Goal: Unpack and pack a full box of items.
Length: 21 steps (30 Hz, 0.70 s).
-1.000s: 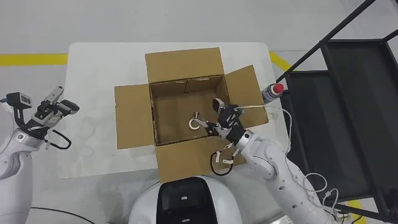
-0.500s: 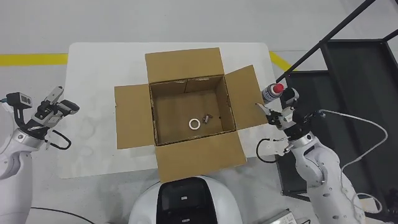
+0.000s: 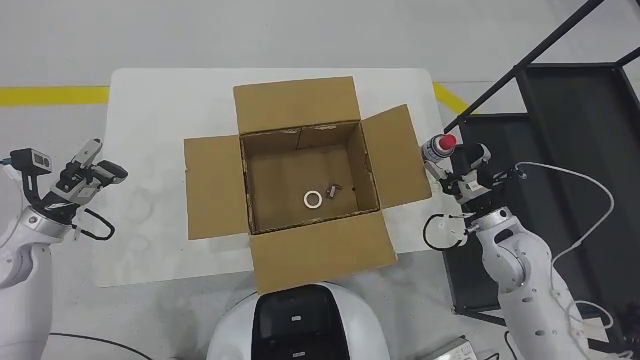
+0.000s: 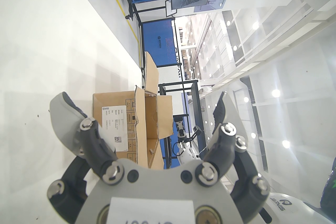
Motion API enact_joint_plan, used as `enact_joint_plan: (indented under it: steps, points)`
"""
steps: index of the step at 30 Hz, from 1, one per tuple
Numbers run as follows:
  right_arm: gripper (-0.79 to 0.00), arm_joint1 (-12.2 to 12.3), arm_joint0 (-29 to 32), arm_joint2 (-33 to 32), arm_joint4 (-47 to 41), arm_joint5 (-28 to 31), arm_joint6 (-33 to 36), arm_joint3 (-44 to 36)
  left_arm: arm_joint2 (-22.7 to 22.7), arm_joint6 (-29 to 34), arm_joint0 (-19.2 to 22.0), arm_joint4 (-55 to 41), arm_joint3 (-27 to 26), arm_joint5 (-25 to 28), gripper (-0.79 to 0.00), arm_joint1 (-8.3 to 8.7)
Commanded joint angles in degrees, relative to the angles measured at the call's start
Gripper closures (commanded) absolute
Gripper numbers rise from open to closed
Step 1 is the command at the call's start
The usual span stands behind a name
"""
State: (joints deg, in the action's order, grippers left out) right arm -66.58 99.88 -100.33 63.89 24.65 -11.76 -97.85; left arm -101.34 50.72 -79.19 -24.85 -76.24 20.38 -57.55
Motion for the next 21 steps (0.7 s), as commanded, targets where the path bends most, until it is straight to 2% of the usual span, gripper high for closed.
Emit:
enact_joint_plan:
  steps: [1,6,9,13,21]
  points:
    - [-0.785,0.0,0.0,0.0,0.0,0.0,0.0,0.0,0.0,0.0,0.0,0.0,0.0,0.0,-0.785,0.0]
    - [-0.785,-0.1,-0.8,-0.6,-3.4,-0.6,1.0,2.8,0.0,0.0,0.0,0.0,0.0,0.0,-0.785,0.0]
    - [-0.785,0.0,-2.4,-1.2,-5.8,1.1,1.3,6.3,0.0,0.0,0.0,0.0,0.0,0.0,-0.785,0.0]
    - [-0.785,0.3,-5.1,-1.0,-3.4,3.8,1.1,11.3,0.0,0.0,0.0,0.0,0.0,0.0,-0.785,0.0]
    - [-0.785,0.1,-11.4,3.0,-2.2,5.2,0.2,23.0,0.0,0.0,0.0,0.0,0.0,0.0,-0.785,0.0]
